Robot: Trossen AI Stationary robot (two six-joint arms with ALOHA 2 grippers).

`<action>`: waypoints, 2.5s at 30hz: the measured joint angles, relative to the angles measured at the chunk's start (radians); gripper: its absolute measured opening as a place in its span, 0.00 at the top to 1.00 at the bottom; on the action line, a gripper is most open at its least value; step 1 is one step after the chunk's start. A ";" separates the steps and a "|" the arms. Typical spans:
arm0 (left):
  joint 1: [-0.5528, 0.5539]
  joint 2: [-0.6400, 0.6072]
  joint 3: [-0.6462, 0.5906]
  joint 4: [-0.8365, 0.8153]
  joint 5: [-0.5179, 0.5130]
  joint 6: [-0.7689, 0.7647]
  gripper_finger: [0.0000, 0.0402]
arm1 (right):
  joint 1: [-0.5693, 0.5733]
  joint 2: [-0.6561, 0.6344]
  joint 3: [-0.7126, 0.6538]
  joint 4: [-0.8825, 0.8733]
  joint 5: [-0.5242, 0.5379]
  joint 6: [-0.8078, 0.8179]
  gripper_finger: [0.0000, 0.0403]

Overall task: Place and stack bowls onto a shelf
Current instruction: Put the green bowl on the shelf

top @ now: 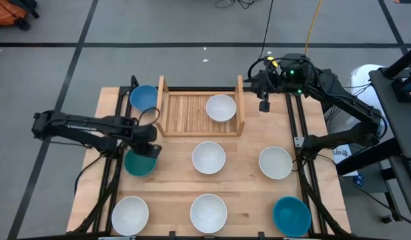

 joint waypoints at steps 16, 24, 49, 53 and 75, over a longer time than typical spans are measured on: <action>-0.222 0.142 0.000 0.191 -0.065 -0.160 0.78 | 0.000 0.000 0.000 0.000 -0.003 -0.007 0.74; -0.231 0.124 0.088 0.151 -0.126 -0.131 0.78 | 0.000 0.000 0.000 0.001 -0.003 -0.007 0.74; -0.268 0.267 0.126 -0.005 -0.143 -0.266 0.78 | 0.000 0.000 0.000 0.001 -0.003 -0.007 0.74; -0.270 0.266 0.126 -0.005 -0.143 -0.283 0.78 | 0.000 0.000 0.000 0.001 -0.003 -0.008 0.74; -0.270 0.266 0.099 0.002 -0.143 -0.285 0.78 | 0.000 0.000 0.000 0.001 -0.003 -0.007 0.74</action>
